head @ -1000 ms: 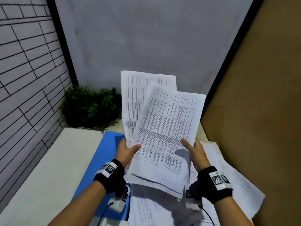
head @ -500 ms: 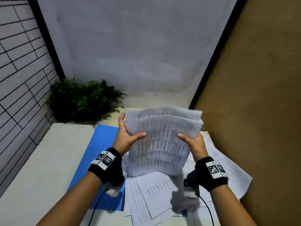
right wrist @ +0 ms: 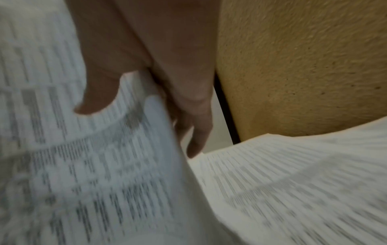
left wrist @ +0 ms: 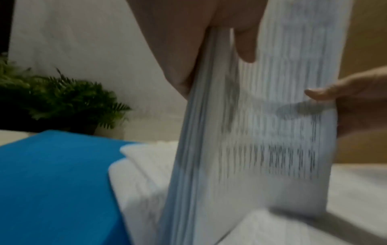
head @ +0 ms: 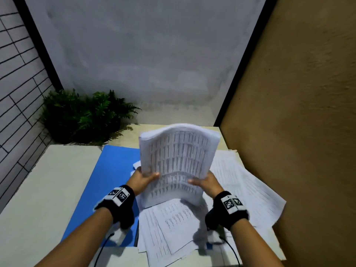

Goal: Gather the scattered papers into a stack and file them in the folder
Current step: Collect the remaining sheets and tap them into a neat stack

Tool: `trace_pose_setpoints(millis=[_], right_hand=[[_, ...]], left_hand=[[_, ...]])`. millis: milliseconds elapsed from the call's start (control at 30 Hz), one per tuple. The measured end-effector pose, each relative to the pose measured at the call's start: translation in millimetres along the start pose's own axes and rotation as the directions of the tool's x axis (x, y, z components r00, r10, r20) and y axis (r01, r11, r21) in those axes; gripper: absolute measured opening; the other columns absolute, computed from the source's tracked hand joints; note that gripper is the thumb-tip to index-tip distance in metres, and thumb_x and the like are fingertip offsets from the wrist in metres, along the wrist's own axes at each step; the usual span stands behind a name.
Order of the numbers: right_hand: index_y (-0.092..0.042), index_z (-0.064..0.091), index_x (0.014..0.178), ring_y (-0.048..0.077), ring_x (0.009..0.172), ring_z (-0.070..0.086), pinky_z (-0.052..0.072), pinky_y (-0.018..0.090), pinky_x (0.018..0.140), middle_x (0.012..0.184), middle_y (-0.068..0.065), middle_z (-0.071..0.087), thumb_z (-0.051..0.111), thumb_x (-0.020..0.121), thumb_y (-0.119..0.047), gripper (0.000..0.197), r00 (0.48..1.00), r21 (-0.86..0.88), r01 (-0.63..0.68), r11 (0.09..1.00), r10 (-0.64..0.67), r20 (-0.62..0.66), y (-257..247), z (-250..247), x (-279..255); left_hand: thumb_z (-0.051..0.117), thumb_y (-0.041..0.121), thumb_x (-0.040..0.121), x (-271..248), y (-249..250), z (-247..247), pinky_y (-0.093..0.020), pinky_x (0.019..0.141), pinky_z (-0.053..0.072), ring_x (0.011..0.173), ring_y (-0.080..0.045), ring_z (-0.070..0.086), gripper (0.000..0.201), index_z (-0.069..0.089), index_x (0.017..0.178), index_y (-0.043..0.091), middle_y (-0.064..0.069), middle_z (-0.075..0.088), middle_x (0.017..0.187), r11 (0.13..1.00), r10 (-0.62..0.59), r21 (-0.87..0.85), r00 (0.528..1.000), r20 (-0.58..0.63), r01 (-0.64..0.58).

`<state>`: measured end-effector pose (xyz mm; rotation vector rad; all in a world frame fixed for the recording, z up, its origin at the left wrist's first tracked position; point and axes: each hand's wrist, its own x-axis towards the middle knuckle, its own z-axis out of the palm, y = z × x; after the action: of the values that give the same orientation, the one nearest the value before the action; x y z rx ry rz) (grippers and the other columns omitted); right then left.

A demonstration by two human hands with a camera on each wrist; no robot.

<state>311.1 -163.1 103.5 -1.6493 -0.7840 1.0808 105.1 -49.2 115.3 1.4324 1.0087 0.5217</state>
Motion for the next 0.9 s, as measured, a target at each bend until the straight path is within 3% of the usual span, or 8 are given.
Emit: trace_pose_setpoints(millis=[67, 167, 333, 433, 600, 700, 800, 900], right_hand=[[-0.011, 0.039, 0.133, 0.027, 0.121, 0.051, 0.043, 0.033, 0.093, 0.134, 0.011, 0.051, 0.078, 0.071, -0.013, 0.074, 0.99, -0.185, -0.143, 0.972, 0.138, -0.04, 20, -10, 2], [-0.008, 0.032, 0.14, 0.031, 0.132, 0.042, 0.038, 0.035, 0.101, 0.145, 0.017, 0.037, 0.07, 0.079, -0.012, 0.072, 0.908, -0.297, -0.398, 0.868, 0.328, -0.26, 51, -59, 2], [-0.009, 0.046, 0.132, 0.034, 0.127, 0.046, 0.041, 0.041, 0.104, 0.141, 0.015, 0.045, 0.07, 0.072, -0.045, 0.074, 0.762, -0.491, -0.642, 0.589, 0.417, -0.495, 123, -147, 2], [-0.004, 0.038, 0.135, 0.039, 0.123, 0.046, 0.041, 0.044, 0.103, 0.137, 0.022, 0.045, 0.072, 0.071, -0.043, 0.082, 0.698, -0.327, -0.656, 0.68, 0.382, -0.606, 115, -146, -12], [0.002, 0.062, 0.11, 0.028, 0.074, 0.064, 0.053, 0.035, 0.07, 0.085, 0.014, 0.069, 0.085, 0.057, -0.028, 0.066, 0.797, -0.142, -0.581, 0.801, 0.525, -0.297, 96, -115, -6], [-0.002, 0.058, 0.088, 0.013, 0.05, 0.049, 0.042, 0.023, 0.047, 0.061, 0.001, 0.055, 0.079, 0.069, -0.021, 0.034, 0.825, -0.183, -0.552, 0.814, 0.499, -0.266, 82, -81, -4], [-0.008, 0.058, 0.088, 0.011, 0.059, 0.054, 0.044, 0.023, 0.056, 0.068, -0.001, 0.057, 0.076, 0.074, -0.011, 0.022, 0.855, -0.195, -0.518, 0.833, 0.496, -0.153, 76, -47, -2], [0.002, 0.052, 0.11, 0.022, 0.074, 0.057, 0.045, 0.026, 0.066, 0.082, 0.008, 0.059, 0.075, 0.075, -0.011, 0.044, 0.841, -0.284, -0.539, 0.793, 0.524, -0.131, 73, -25, 2]], left_hand=[[0.072, 0.046, 0.061, 0, -10, 0, -0.044, 0.08, 0.054, 0.086, -0.029, 0.063, 0.058, 0.058, 0.098, 0.003, -0.017, 0.064, 0.09, 0.997, 0.013, 0.076, 0.997, -0.076, -0.007], [0.063, 0.016, 0.083, 0, 0, -11, -0.027, 0.05, 0.04, 0.061, -0.017, 0.045, 0.019, 0.055, 0.074, 0.001, -0.007, 0.051, 0.063, 0.986, 0.063, 0.162, 0.985, -0.162, -0.036], [0.06, 0.009, 0.085, -5, 8, -25, -0.027, 0.049, 0.029, 0.053, -0.016, 0.038, 0.018, 0.056, 0.069, 0.002, -0.001, 0.047, 0.052, 0.984, 0.071, 0.175, 0.954, -0.29, -0.02], [0.054, 0.01, 0.088, -11, 11, -22, -0.027, 0.05, 0.03, 0.054, -0.018, 0.041, 0.021, 0.054, 0.067, 0.007, -0.005, 0.05, 0.057, 0.988, 0.06, 0.156, 0.955, -0.291, -0.014], [0.057, 0.009, 0.086, -10, 8, -21, -0.026, 0.05, 0.03, 0.052, -0.013, 0.038, 0.026, 0.049, 0.062, 0.01, 0.001, 0.044, 0.053, 0.991, 0.041, 0.137, 0.945, -0.323, 0.004], [0.058, 0.01, 0.085, -7, 3, -26, -0.028, 0.054, 0.031, 0.055, -0.016, 0.04, 0.022, 0.05, 0.065, 0.009, -0.002, 0.046, 0.056, 0.992, 0.014, 0.119, 0.944, -0.331, 0.028], [0.06, 0.013, 0.085, -6, -5, -33, -0.028, 0.052, 0.027, 0.055, -0.017, 0.035, 0.031, 0.046, 0.057, 0.012, -0.007, 0.043, 0.056, 0.99, -0.006, 0.132, 0.931, -0.364, 0.058], [0.062, 0.013, 0.084, -8, -12, -41, -0.03, 0.056, 0.028, 0.055, -0.016, 0.034, 0.031, 0.046, 0.056, 0.013, -0.006, 0.043, 0.057, 0.987, 0.003, 0.149, 0.913, -0.409, 0.064]])
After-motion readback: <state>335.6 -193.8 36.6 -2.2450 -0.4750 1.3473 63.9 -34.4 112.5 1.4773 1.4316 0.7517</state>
